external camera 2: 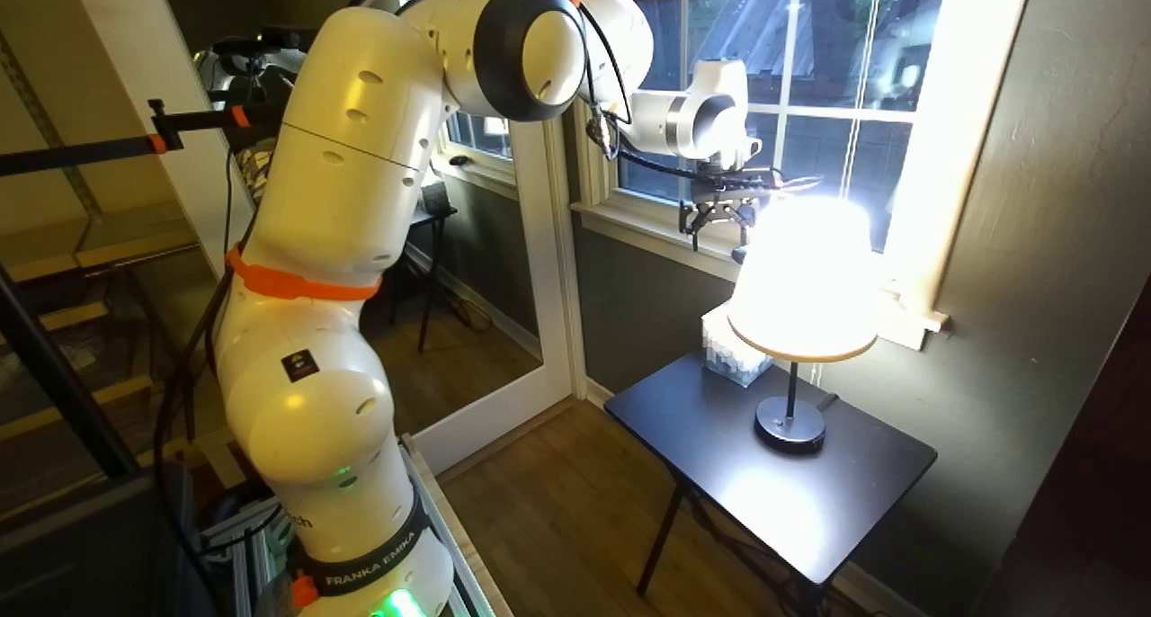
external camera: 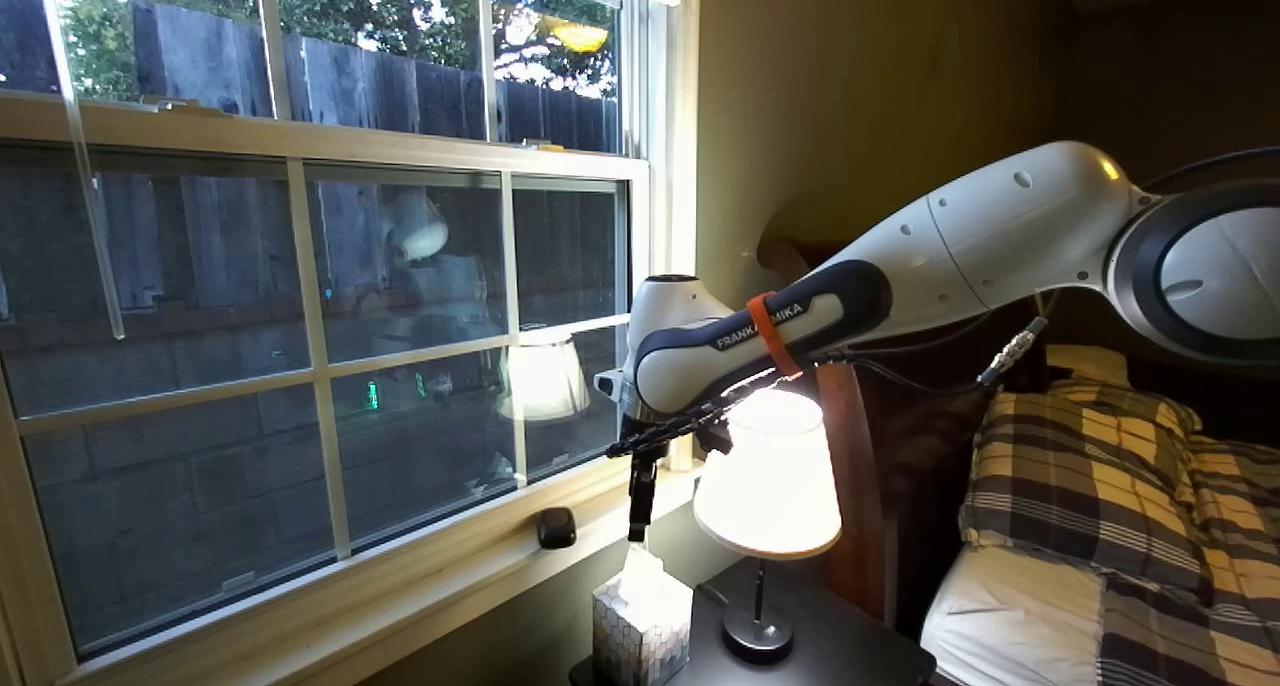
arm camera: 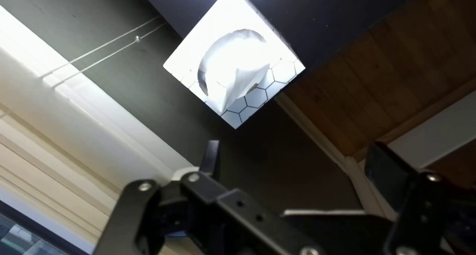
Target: Push the black object on the windowsill backwards.
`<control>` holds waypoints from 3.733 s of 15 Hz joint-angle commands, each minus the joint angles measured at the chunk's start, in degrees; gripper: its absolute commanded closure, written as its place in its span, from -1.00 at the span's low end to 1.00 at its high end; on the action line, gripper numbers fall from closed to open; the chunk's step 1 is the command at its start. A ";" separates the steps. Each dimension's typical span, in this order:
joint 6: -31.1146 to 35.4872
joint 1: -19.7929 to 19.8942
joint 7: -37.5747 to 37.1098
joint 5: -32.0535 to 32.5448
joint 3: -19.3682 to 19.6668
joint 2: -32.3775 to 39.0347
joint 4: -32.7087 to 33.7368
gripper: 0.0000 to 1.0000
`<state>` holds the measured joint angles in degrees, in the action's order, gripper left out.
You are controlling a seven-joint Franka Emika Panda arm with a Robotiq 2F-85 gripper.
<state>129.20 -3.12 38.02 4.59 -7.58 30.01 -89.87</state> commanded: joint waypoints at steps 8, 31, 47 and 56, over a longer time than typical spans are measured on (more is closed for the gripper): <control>2.05 4.18 5.79 -3.41 -2.46 7.68 7.59 -1.00; -0.57 -1.79 -12.84 0.87 0.51 10.72 13.49 -1.00; -9.61 -5.82 -22.58 5.11 3.47 18.70 25.56 -1.00; -11.06 -8.31 -29.64 4.96 5.88 27.94 37.38 -1.00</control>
<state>121.12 -10.60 10.72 9.27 -2.34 53.54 -59.12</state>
